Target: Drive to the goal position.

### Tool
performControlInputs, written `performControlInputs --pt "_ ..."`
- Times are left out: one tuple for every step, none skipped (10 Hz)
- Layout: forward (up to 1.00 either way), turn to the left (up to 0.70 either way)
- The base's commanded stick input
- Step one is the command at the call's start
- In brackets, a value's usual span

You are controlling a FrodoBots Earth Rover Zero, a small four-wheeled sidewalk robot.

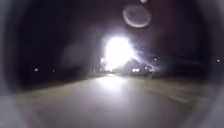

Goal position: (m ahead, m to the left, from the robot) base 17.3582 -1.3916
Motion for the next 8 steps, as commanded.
performControlInputs --pt "1.00 0.00" --pt "1.00 0.00" --pt "1.00 0.00" --pt "1.00 0.00" --pt "1.00 0.00" --pt "1.00 0.00" --pt "1.00 0.00" --pt "1.00 0.00"
